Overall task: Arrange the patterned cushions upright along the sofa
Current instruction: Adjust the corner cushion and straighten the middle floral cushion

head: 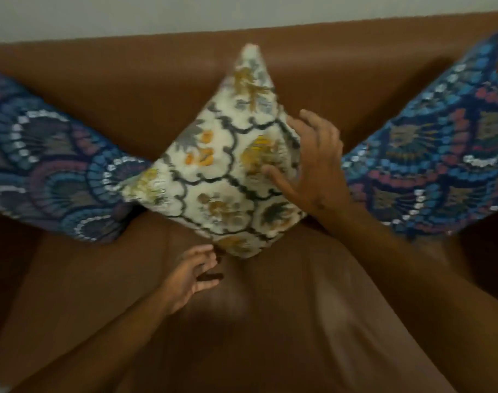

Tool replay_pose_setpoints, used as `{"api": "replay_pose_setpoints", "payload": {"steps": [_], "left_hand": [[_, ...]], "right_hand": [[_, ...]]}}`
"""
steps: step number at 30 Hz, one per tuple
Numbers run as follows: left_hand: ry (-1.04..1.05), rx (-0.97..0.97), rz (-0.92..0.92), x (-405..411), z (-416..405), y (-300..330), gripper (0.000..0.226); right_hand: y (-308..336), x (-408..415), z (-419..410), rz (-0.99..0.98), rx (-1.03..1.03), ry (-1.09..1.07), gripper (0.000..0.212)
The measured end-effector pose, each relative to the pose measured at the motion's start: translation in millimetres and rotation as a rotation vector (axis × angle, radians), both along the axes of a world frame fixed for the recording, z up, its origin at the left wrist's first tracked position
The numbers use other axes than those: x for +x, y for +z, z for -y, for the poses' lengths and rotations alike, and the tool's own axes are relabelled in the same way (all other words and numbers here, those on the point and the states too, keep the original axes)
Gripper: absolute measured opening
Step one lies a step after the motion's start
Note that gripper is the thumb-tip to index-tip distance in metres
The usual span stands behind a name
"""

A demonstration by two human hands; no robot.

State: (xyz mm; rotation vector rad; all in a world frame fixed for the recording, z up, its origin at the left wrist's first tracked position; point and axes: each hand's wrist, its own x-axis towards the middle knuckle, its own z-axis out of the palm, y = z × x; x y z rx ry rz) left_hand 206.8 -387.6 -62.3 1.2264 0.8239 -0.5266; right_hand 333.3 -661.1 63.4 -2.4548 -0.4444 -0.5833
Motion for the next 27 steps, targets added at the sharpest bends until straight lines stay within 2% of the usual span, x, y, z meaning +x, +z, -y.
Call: {"api": "replay_pose_setpoints", "payload": {"steps": [6,8,10,13,15,16,18,20,22,24,27], "left_hand": [[0.25,0.165,0.128,7,-214,50,0.034],[0.268,0.306,0.15,15,-277,63,0.045],[0.239,0.514,0.215,23,-332,74,0.066],[0.03,0.802,0.548,38,-407,86,0.094],[-0.185,1.116,0.492,56,-452,90,0.131],[-0.264,1.196,0.41,65,-469,93,0.148],[-0.399,1.208,0.34,85,-492,96,0.165],[-0.539,1.14,0.394,102,-499,100,0.161],[-0.625,1.086,0.452,111,-496,101,0.139],[-0.634,1.095,0.438,114,-491,103,0.124],[-0.512,1.124,0.46,114,-487,106,0.122]], "right_hand": [[10,6,-221,-0.119,-0.018,0.227,0.071],[6,14,-281,-0.281,-0.028,0.278,0.08],[0,25,-329,-0.486,-0.064,0.278,0.097],[-10,47,-370,-0.637,-0.19,0.185,0.118],[-13,62,-379,-0.699,-0.221,0.109,0.122],[-13,68,-381,-0.737,-0.224,0.083,0.12],[-14,76,-384,-0.787,-0.204,0.073,0.11],[-14,76,-388,-0.757,-0.174,0.09,0.096],[-16,70,-391,-0.694,-0.164,0.108,0.084],[-17,64,-392,-0.645,-0.168,0.123,0.07],[-9,63,-388,-0.542,-0.138,0.146,0.057]]}}
